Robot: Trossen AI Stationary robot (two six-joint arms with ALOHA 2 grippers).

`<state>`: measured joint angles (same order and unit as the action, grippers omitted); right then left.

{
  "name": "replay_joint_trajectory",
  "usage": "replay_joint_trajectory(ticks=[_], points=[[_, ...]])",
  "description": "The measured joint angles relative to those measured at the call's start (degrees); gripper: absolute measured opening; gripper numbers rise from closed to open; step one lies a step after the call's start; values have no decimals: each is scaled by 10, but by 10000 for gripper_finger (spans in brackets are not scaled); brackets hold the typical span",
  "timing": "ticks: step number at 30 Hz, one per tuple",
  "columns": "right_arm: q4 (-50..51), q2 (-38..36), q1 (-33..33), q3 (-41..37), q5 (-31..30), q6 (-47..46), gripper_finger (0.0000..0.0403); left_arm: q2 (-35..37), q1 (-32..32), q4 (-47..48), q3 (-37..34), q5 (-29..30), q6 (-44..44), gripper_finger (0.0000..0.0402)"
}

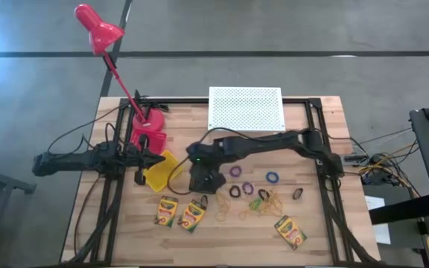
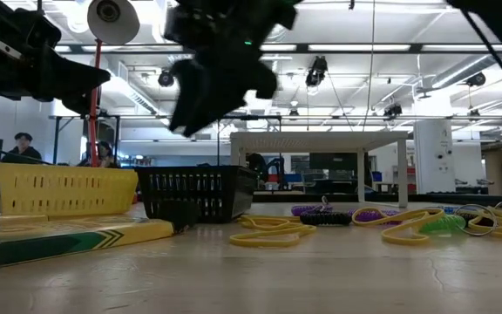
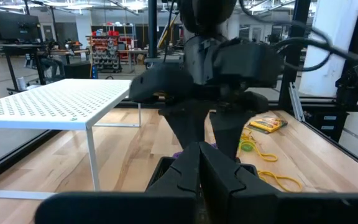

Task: Pick & Place Office Desk Supplies
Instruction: Put the black bin on the shelf

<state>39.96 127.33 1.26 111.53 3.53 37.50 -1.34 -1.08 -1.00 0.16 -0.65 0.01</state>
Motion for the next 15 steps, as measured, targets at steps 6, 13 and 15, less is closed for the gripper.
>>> replay_joint_trajectory(ticks=[6, 13, 15], points=[[75, 112, -21, 166, -1, 48, 225, 0, 0, 0, 0, 0, 0, 15], [161, 150, -43, 203, 5, 78, 221, 0, 0, -1, 0, 0, -1, 15], [168, 146, -44, 198, 19, 73, 221, 0, 0, 1, 0, 2, -2, 15]])
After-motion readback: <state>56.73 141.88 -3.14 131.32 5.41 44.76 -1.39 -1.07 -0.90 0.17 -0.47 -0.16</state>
